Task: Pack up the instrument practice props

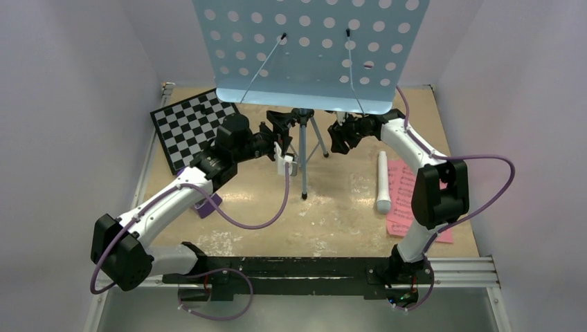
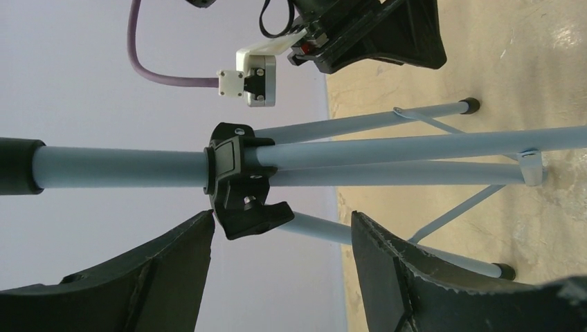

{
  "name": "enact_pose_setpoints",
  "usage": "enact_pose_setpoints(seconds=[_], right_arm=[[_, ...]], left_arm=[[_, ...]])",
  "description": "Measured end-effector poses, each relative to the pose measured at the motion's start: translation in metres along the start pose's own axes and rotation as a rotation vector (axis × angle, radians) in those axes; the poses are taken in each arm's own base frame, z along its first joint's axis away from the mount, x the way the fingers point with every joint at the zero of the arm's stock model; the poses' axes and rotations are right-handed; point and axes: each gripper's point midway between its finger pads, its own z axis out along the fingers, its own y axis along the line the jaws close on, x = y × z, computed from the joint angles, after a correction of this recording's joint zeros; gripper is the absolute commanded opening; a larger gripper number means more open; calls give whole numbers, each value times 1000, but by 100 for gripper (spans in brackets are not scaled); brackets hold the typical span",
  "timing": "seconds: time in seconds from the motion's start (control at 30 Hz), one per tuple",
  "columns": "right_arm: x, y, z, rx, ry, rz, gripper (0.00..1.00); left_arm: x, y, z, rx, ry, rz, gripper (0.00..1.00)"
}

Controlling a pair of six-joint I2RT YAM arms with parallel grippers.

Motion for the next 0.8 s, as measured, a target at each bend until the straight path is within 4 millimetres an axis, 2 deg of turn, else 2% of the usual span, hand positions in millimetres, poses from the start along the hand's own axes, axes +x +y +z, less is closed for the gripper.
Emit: enact_pose_setpoints(seconds=[0.8], right_arm=[[1, 0, 0, -1, 3, 2, 57]], left_arm=[[18, -8, -3, -38, 84, -33, 74]])
